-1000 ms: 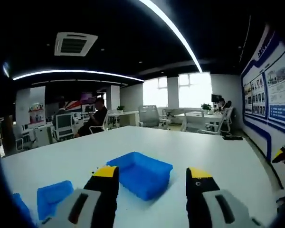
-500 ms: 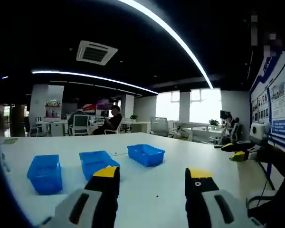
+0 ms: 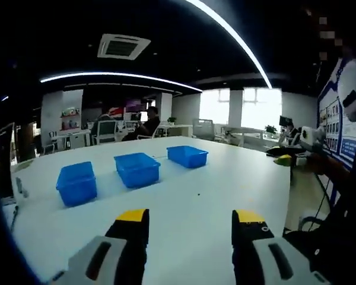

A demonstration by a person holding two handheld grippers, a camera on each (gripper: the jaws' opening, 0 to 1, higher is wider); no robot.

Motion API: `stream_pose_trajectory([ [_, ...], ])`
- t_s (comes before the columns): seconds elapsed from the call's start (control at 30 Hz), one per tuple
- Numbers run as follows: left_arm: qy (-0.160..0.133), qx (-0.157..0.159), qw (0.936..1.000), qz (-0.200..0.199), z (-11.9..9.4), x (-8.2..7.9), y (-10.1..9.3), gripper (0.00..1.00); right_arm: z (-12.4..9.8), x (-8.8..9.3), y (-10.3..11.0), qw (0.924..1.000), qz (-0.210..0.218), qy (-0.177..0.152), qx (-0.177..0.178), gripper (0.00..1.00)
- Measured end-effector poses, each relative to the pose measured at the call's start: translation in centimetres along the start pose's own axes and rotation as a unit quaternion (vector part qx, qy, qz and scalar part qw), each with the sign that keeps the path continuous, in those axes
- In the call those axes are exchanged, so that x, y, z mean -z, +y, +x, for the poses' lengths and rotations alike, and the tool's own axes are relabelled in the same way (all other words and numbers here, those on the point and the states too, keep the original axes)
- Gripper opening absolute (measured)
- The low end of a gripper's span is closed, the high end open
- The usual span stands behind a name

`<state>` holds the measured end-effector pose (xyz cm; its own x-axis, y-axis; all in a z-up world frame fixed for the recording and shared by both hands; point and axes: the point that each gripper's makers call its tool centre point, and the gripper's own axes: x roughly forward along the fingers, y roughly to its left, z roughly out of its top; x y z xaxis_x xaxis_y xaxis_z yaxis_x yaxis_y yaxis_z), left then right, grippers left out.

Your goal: Pick up the resistors one by one and place each resistor into its matching bin, sorting the parts by color and model until every resistor is separated into the correct bin for its type

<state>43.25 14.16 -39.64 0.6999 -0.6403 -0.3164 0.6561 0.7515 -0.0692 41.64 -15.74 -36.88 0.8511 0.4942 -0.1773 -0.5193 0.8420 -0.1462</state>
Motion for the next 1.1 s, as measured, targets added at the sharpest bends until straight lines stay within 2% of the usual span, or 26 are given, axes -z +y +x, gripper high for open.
stream_pose_trajectory([
  [0.1, 0.016, 0.011, 0.9998, 0.002, 1.3, -0.5, -0.1, 0.55, -0.2, 0.5, 0.1, 1.0000, 0.001, 0.005, -0.001, 0.49],
  [0.2, 0.056, 0.025, 0.9980, 0.016, 3.3, -0.5, -0.3, 0.52, -0.4, 0.9, 0.2, 0.9999, 0.006, 0.008, -0.001, 0.49],
  [0.23, 0.091, 0.033, 0.9949, 0.029, 4.2, -0.1, -0.4, 0.51, -0.4, 1.1, 0.2, 0.9999, 0.007, 0.010, -0.002, 0.49],
  [0.3, 0.133, 0.031, 0.9889, 0.059, 5.7, 0.3, -0.3, 0.51, -0.5, 1.3, 0.3, 0.9999, 0.008, 0.011, -0.003, 0.49],
  [0.33, 0.143, 0.043, 0.9861, 0.073, 6.5, 0.3, -0.4, 0.51, -0.6, 1.4, 0.3, 0.9999, 0.009, 0.012, -0.004, 0.49],
  [0.37, 0.149, 0.048, 0.9850, 0.072, 6.8, 0.4, -0.6, 0.50, -0.6, 1.4, 0.3, 0.9999, 0.009, 0.012, -0.004, 0.49],
  [0.4, 0.173, 0.064, 0.9804, 0.069, 8.0, 0.3, -0.9, 0.50, -0.6, 1.7, 0.3, 0.9998, 0.009, 0.015, -0.003, 0.49],
  [0.47, 0.195, 0.078, 0.9758, 0.060, 9.1, 0.2, -1.4, 0.48, -0.8, 2.0, 0.3, 0.9998, 0.004, 0.020, -0.002, 0.49],
  [0.53, 0.219, 0.088, 0.9687, 0.077, 10.3, 0.0, -1.5, 0.47, -0.9, 2.4, 0.4, 0.9997, 0.005, 0.023, -0.006, 0.49],
  [0.6, 0.248, 0.093, 0.9585, 0.104, 11.4, -0.1, -1.7, 0.46, -1.0, 2.8, 0.5, 0.9996, 0.006, 0.027, -0.009, 0.49],
  [0.73, 0.272, 0.117, 0.9478, 0.118, 13.4, -0.8, -3.3, 0.44, -1.3, 3.4, 0.6, 0.9993, 0.008, 0.035, -0.012, 0.49],
  [0.9, 0.299, 0.127, 0.9337, 0.151, 15.3, -0.7, -4.2, 0.42, -1.6, 4.1, 0.3, 0.9989, 0.010, 0.044, -0.009, 0.49],
  [1.1, 0.325, 0.135, 0.9209, 0.167, 16.8, -0.5, -4.7, 0.40, -2.0, 4.5, 0.1, 0.9989, 0.017, 0.043, -0.007, 0.48],
])
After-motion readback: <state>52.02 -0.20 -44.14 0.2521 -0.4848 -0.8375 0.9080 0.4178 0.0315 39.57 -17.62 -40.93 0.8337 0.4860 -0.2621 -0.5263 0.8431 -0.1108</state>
